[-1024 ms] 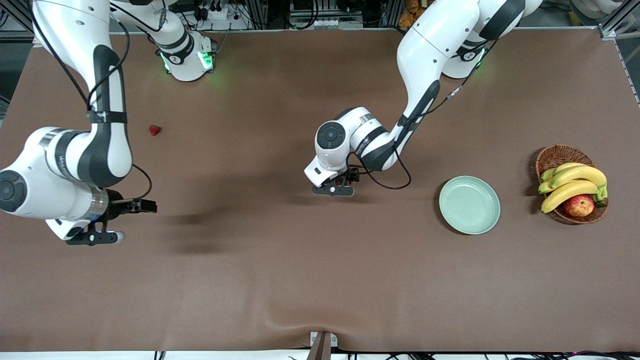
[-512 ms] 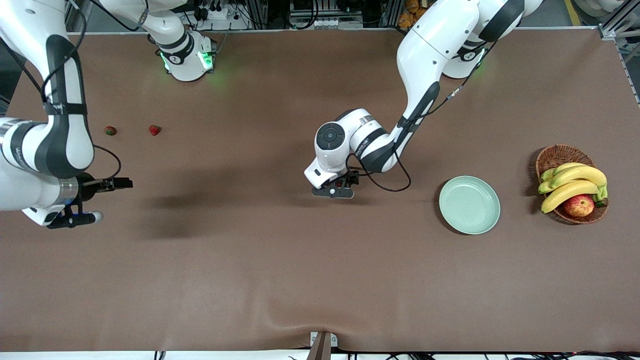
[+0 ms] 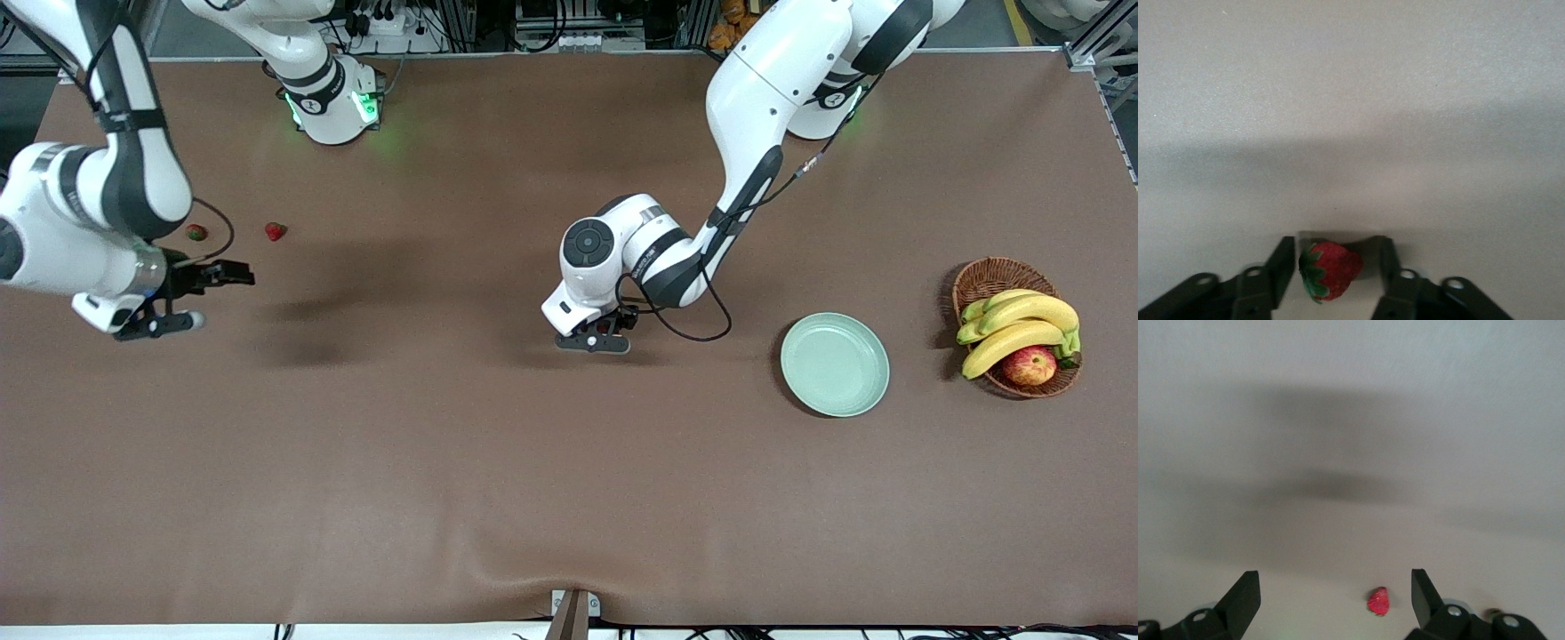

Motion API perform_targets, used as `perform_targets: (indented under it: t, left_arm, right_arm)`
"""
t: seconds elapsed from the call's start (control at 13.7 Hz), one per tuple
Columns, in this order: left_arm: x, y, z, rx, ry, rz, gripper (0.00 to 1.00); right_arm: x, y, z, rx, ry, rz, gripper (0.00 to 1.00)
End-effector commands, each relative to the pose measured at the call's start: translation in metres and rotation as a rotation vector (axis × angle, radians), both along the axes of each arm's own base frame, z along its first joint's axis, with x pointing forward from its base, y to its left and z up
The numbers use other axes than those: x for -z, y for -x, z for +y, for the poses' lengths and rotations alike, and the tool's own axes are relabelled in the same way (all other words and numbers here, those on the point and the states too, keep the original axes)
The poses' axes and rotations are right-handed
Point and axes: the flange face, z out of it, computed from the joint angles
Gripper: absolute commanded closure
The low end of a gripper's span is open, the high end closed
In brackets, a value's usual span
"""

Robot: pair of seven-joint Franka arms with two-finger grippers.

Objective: Collect all strawberries into plate
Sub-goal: 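Drop the strawberry on the plate with the left gripper while the right gripper grasps another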

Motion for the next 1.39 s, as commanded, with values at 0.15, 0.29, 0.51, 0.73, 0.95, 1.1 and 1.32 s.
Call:
perform_targets:
  t: [0.15, 0.29, 0.51, 0.73, 0.95, 1.1, 1.32]
  left_arm:
    - [-0.002, -0.005, 0.004, -0.008, -0.024, -0.007, 1.0]
    - [-0.023, -0.013, 0.015, -0.028, -0.043, 0.001, 1.0]
    - [-0.072, -0.05, 0.077, -0.158, -0.057, 0.032, 1.0]
    - [-0.104, -0.08, 0.175, -0.295, -0.073, 0.026, 1.0]
    - [-0.102, -0.103, 0.283, -0.449, -0.099, 0.05, 1.0]
    - [-0.086, -0.113, 0.343, -0.517, -0.107, 0.074, 1.0]
    - [-0.069, -0.125, 0.412, -0.572, -0.078, 0.074, 1.0]
  right_arm:
    - [0.05, 0.073, 0.006, 0.018, 0.031, -0.068, 0.0]
    - [0.071, 0.091, 0.0, -0.019, 0.067, -0.115, 0.0]
    - [0.079, 0.104, -0.028, -0.053, 0.121, -0.101, 0.0]
    - [0.097, 0.131, -0.045, -0.023, 0.122, -0.059, 0.0]
    - [0.121, 0.157, -0.038, -0.023, 0.109, -0.06, 0.12]
    - [0.128, 0.166, -0.038, -0.009, 0.106, -0.036, 0.18]
    - [0.141, 0.179, -0.046, 0.021, 0.098, 0.008, 0.29]
